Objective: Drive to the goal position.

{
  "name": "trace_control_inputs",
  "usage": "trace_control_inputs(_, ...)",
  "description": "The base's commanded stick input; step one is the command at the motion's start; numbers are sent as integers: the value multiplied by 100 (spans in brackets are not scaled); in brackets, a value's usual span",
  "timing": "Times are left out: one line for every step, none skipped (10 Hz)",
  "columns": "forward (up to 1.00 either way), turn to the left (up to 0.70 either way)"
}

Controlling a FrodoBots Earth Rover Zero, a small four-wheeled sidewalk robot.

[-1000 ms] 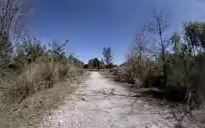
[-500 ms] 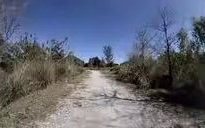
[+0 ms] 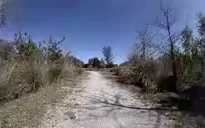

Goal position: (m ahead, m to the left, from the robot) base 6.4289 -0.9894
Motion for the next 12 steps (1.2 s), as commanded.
trace_control_inputs(70, 6)
trace_control_inputs(70, 8)
trace_control_inputs(70, 25)
trace_control_inputs(70, 14)
trace_control_inputs(70, 6)
trace_control_inputs(70, 3)
trace_control_inputs(70, 3)
trace_control_inputs(70, 3)
trace_control_inputs(70, 3)
trace_control_inputs(70, 0)
trace_control_inputs(70, 0)
trace_control_inputs(70, -8)
